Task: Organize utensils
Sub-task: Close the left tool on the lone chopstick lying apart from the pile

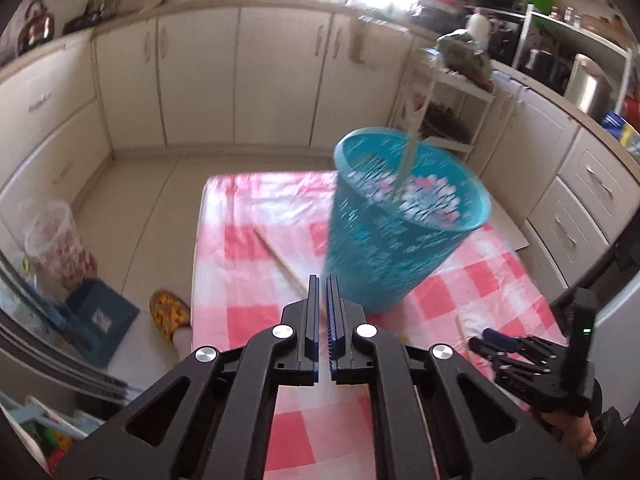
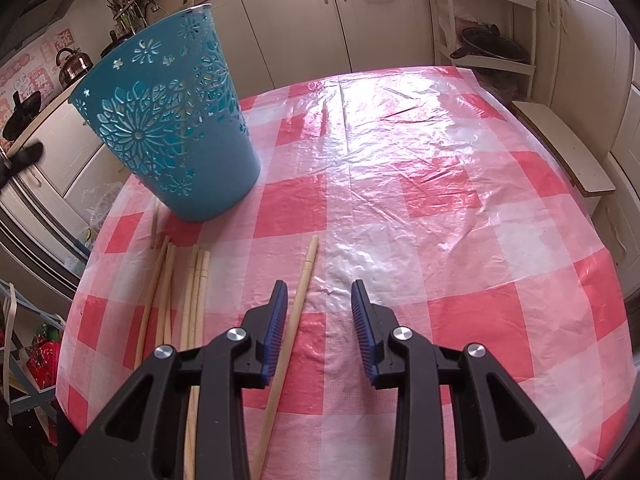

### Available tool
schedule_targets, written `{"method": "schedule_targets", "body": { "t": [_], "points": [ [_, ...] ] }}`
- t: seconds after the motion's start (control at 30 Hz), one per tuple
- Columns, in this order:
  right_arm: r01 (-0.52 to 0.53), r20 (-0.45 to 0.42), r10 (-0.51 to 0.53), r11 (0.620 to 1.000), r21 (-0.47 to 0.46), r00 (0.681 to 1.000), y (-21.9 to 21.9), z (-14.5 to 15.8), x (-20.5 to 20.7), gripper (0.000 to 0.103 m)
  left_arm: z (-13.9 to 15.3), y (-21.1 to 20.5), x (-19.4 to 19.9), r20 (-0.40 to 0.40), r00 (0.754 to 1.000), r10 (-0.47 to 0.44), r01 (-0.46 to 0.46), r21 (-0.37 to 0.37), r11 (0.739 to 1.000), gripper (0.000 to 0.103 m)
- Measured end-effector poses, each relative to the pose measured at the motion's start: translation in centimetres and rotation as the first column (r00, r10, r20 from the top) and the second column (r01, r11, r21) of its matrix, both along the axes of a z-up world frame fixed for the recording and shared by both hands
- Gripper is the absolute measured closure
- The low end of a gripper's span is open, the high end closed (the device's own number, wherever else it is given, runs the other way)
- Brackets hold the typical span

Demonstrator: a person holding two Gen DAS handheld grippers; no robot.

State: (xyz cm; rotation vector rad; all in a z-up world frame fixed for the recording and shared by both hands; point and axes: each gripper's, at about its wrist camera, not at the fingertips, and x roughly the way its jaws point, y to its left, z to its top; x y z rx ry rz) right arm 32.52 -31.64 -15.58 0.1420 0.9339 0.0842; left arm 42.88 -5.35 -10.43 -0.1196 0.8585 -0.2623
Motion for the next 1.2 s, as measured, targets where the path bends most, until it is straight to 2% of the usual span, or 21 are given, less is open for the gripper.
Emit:
{"method": "schedule_targets", "body": {
  "t": [0.1, 0.17, 0.2, 0.23, 0.27, 0.57, 0.6, 0.63, 0.7, 0.73, 0.77, 0.8, 0.9, 0.97, 1.03, 1.1, 1.17, 1.2],
  "points": [
    [-0.011, -0.003, 0.011, 1.000, -0.013, 1.000, 0.5, -0.2, 0.0, 0.068, -4.3, 1.6, 2.1, -0.099, 0.993, 0.068, -0.071, -0.033, 0.997, 0.090],
    [-0.013, -0.001, 0.013, 1.000, -0.021, 1.000, 0.8, -0.3, 0.0, 0.066, -5.5, 1.6, 3.8, -0.108, 0.988, 0.108, -0.110, -0.010, 0.994, 0.071],
    [-0.014, 0.001, 0.014, 1.000, -0.025, 1.000, 0.9, -0.3, 0.0, 0.065, -5.8, 1.1, 4.7, -0.099, 0.988, 0.119, -0.117, 0.017, 0.993, 0.066],
    [-0.016, 0.003, 0.016, 0.999, -0.031, 1.000, 1.0, -0.3, 0.0, 0.065, -6.2, 0.7, 5.6, -0.091, 0.988, 0.128, -0.124, 0.045, 0.991, 0.055],
    [-0.019, 0.005, 0.019, 0.999, -0.040, 1.000, 1.2, -0.3, 0.1, 0.064, -6.5, 0.3, 6.4, -0.085, 0.987, 0.137, -0.131, 0.070, 0.989, 0.050],
    [-0.034, 0.011, 0.034, 0.998, -0.051, 0.999, 1.2, -0.4, 0.0, 0.063, -9.6, -2.5, 12.3, -0.096, 0.979, 0.181, -0.151, 0.255, 0.955, 0.044],
    [-0.035, 0.011, 0.036, 0.998, -0.049, 0.999, 1.2, -0.3, 0.0, 0.063, -9.9, -2.8, 12.7, -0.109, 0.978, 0.179, -0.140, 0.294, 0.946, 0.044],
    [-0.036, 0.010, 0.036, 0.998, -0.046, 0.999, 1.2, -0.3, 0.0, 0.063, -9.7, -2.9, 12.8, -0.100, 0.981, 0.166, -0.130, 0.297, 0.946, 0.047],
    [-0.038, 0.008, 0.038, 0.999, -0.039, 0.999, 1.0, -0.3, 0.1, 0.063, -9.5, -2.9, 12.7, -0.105, 0.989, 0.102, -0.070, 0.274, 0.959, 0.065],
    [-0.037, 0.007, 0.037, 0.999, -0.034, 0.999, 1.0, -0.3, 0.1, 0.063, -9.4, -3.3, 12.5, -0.104, 0.993, 0.054, -0.024, 0.271, 0.962, 0.084],
    [-0.037, 0.006, 0.037, 0.999, -0.028, 0.999, 0.9, -0.3, 0.2, 0.063, -9.4, -3.7, 12.3, -0.105, 0.994, 0.015, 0.015, 0.279, 0.960, 0.091],
    [-0.035, 0.004, 0.035, 0.999, -0.021, 0.999, 0.7, -0.3, 0.3, 0.063, -9.4, -4.1, 12.1, -0.105, 0.994, -0.026, 0.056, 0.290, 0.955, 0.092],
    [-0.027, 0.000, 0.027, 1.000, 0.000, 1.000, 0.4, -0.3, 0.3, 0.063, -9.2, -4.2, 11.4, -0.133, 0.976, -0.170, 0.200, 0.256, 0.946, 0.095],
    [-0.025, -0.001, 0.025, 1.000, 0.004, 1.000, 0.4, -0.3, 0.3, 0.063, -9.0, -3.9, 11.1, -0.159, 0.966, -0.204, 0.239, 0.242, 0.940, 0.095],
    [-0.025, -0.001, 0.025, 1.000, 0.003, 1.000, 0.4, -0.3, 0.4, 0.063, -8.9, -3.2, 11.0, -0.180, 0.961, -0.210, 0.251, 0.248, 0.936, 0.095],
    [-0.026, 0.000, 0.026, 1.000, -0.002, 1.000, 0.5, -0.3, 0.4, 0.062, -8.9, -2.9, 11.1, -0.171, 0.969, -0.180, 0.226, 0.308, 0.924, 0.094],
    [-0.029, 0.002, 0.029, 1.000, -0.011, 1.000, 0.6, -0.3, 0.3, 0.061, -9.0, -2.5, 11.4, -0.162, 0.976, -0.144, 0.193, 0.339, 0.921, 0.081],
    [-0.030, 0.003, 0.030, 0.999, -0.016, 1.000, 0.7, -0.3, 0.3, 0.061, -9.0, -2.3, 11.6, -0.156, 0.980, -0.127, 0.174, 0.339, 0.925, 0.080]
  ]
}}
